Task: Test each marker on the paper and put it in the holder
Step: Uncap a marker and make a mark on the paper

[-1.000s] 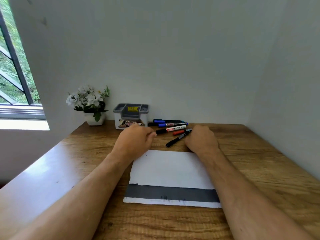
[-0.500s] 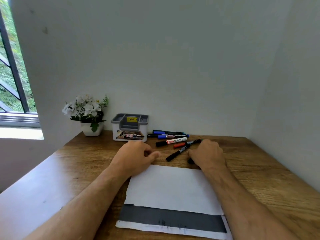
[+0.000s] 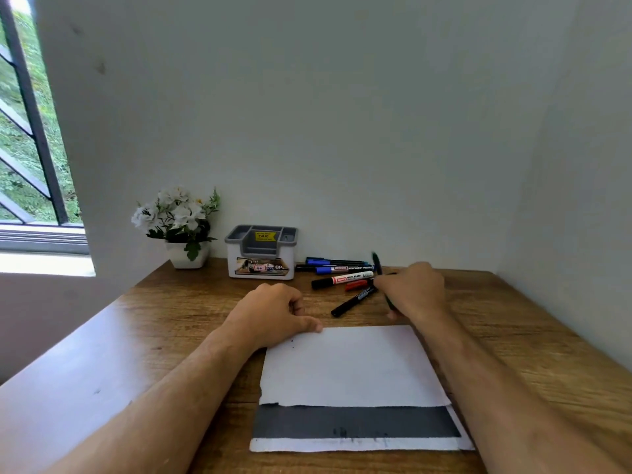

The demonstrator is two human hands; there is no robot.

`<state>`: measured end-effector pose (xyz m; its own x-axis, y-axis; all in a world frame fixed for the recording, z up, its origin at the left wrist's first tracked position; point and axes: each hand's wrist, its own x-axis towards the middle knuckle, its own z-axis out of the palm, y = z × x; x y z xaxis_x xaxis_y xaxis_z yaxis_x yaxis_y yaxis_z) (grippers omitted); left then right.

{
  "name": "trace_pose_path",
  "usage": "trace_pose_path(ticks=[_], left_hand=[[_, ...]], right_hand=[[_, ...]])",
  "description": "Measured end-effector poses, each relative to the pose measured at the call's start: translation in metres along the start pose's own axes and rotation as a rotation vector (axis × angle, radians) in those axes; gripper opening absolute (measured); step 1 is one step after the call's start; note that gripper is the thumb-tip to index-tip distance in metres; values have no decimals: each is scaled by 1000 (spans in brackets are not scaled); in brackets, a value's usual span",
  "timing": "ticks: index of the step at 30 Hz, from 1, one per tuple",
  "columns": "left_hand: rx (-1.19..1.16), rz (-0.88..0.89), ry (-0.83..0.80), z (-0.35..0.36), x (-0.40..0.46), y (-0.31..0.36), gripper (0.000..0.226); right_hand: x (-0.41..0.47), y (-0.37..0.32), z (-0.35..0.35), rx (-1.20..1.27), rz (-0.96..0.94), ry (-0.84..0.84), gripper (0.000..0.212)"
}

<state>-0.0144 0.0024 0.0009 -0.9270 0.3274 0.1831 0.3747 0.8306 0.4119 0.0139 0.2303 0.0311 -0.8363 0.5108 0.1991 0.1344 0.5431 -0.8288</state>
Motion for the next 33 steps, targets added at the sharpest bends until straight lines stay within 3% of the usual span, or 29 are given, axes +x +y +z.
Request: trace_pose_path(ticks=[4,8,11,13,16,21,23,25,27,28,30,32,33], left_hand=[[14,7,21,1,-3,1,43],[5,128,242,-4,-13,10,50],[-232,264,353,-5,-21,28,57],[-328,303,352,0,-22,38,42],[-369,251,340,4,-19,39,22],[-414,201,255,5,-17,34,16],[-317,208,277,3,-16,31,18],[-188,190,306,0,-13,27,23],[-135,166,307,-4,-10,23,26],[-124,157,302,-6,-10,21,26],[-111,153,293,-7,-9,17,23],[-102,177,273,-7,-8,16,23],[-106,199,258,-7,-9,16,23]], right_hand=[[-6,-3,1,517,184,-187,16],[-15,-4,12,721,238,-394,15],[-23,-9,23,774,213,-512,21],[-29,-11,28,744,194,-561,23],[-32,-12,33,748,179,-583,25],[-39,-18,36,774,153,-558,14],[-40,-19,36,702,63,-348,23],[-37,-18,32,516,-77,-86,57],[-36,-16,25,356,-185,38,92],[-36,-15,23,298,-241,50,95],[-37,-11,21,75,-403,19,73],[-39,-10,19,-321,-572,-18,38],[-39,-11,18,-456,-643,-30,32]])
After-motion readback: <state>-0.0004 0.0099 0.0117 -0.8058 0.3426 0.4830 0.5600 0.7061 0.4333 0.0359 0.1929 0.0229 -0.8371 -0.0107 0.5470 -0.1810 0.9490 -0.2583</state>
